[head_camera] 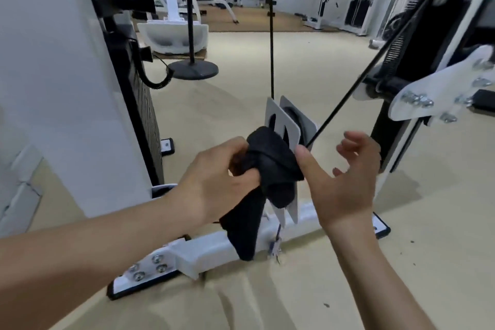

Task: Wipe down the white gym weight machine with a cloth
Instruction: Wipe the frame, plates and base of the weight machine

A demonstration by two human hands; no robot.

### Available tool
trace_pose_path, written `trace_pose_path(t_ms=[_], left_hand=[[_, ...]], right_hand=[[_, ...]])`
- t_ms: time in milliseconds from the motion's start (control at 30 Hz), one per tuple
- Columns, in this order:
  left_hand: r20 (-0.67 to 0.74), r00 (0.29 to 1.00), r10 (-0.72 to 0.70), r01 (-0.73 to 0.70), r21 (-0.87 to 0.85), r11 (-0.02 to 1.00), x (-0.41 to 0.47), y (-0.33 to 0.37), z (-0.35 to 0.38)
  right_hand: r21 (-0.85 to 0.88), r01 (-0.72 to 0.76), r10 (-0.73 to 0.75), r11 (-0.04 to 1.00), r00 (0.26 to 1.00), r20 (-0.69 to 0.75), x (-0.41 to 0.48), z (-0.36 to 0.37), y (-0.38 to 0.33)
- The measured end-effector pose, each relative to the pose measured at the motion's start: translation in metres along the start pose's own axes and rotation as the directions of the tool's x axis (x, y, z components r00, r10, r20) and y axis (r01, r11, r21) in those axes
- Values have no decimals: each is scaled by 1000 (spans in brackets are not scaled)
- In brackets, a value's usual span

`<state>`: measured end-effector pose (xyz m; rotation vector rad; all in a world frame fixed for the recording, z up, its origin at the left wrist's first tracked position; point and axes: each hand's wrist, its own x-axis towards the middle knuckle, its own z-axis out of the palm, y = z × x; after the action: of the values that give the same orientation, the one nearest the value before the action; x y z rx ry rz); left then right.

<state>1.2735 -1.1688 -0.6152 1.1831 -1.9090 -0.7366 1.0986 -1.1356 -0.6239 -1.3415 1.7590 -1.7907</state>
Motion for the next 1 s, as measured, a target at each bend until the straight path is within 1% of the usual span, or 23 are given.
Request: trace_pose_path(t_ms=[67, 133, 167, 200, 234, 267, 300, 334, 367, 434, 500, 534, 567, 601, 667, 734, 767, 801, 834, 901, 934, 968, 1001], left_hand=[[-79, 997, 11, -16, -70, 997, 13, 5, 1], [-46, 999, -7, -7, -308, 951, 27, 12, 7], [1, 1000, 1, 0, -416, 909, 34, 16, 12], [35, 998, 43, -22, -469, 883, 40, 20, 18], [28, 995, 95, -71, -473, 878, 44, 23, 25], [-23, 992, 124, -120, -476, 871, 49, 25, 32], [-102, 989, 111, -148, -502, 852, 53, 25, 37], [-179, 983, 44, -135, -538, 832, 58, 22, 41], [-238, 970, -59, -92, -577, 812, 63, 18, 44], [-271, 921, -279, 42, -643, 764, 75, 10, 47], [-189, 875, -445, 174, -735, 655, 87, 7, 47], [-136, 862, -488, 208, -784, 585, 92, 8, 46], [-97, 864, -494, 220, -809, 545, 94, 11, 46], [-89, 881, -465, 212, -804, 555, 92, 14, 48], [-102, 941, -322, 146, -736, 661, 80, 17, 56], [-99, 984, -151, 46, -670, 741, 67, 18, 60], [-119, 987, -104, 7, -628, 779, 65, 15, 59], [-155, 983, -96, -14, -587, 810, 68, 11, 55], [-207, 970, -125, -11, -555, 832, 75, 8, 51], [-296, 915, -273, 52, -584, 810, 95, 1, 41], [-295, 894, -337, 83, -630, 772, 101, 1, 39], [-276, 890, -364, 101, -657, 747, 102, 4, 40], [-251, 901, -353, 110, -656, 747, 97, 7, 45]], right_hand=[[121, -71, 54, 990, 989, 141, 15, 8, -9], [227, -85, 29, 970, 970, 240, 26, 16, -15], [228, -69, 10, 971, 969, 247, 29, 17, -17], [211, -40, -13, 977, 969, 246, 31, 17, -17], [189, -5, -42, 982, 968, 247, 32, 17, -17], [167, 24, -66, 986, 967, 246, 32, 17, -18], [144, 41, -75, 989, 968, 240, 31, 18, -17], [116, 46, -72, 992, 971, 228, 30, 19, -16], [82, 55, -72, 995, 974, 217, 28, 20, -15], [-9, 106, -102, 994, 975, 198, 23, 23, -14], [-103, 156, -137, 982, 976, 171, 23, 25, -14], [-111, 153, -133, 982, 977, 164, 24, 26, -14], [-106, 141, -123, 984, 979, 160, 26, 25, -15], [-112, 136, -118, 984, 981, 154, 28, 23, -15], [-100, 123, -106, 987, 982, 160, 31, 19, -16], [8, 95, -95, 995, 978, 183, 30, 13, -18], [43, 90, -97, 995, 975, 198, 29, 12, -18], [37, 100, -106, 994, 972, 208, 27, 12, -18], [4, 122, -120, 993, 971, 208, 26, 14, -17], [-77, 161, -145, 984, 972, 187, 26, 21, -14], [-95, 166, -148, 981, 974, 172, 26, 24, -13], [-97, 163, -147, 982, 977, 156, 27, 25, -13], [-88, 156, -143, 984, 980, 141, 28, 25, -13]])
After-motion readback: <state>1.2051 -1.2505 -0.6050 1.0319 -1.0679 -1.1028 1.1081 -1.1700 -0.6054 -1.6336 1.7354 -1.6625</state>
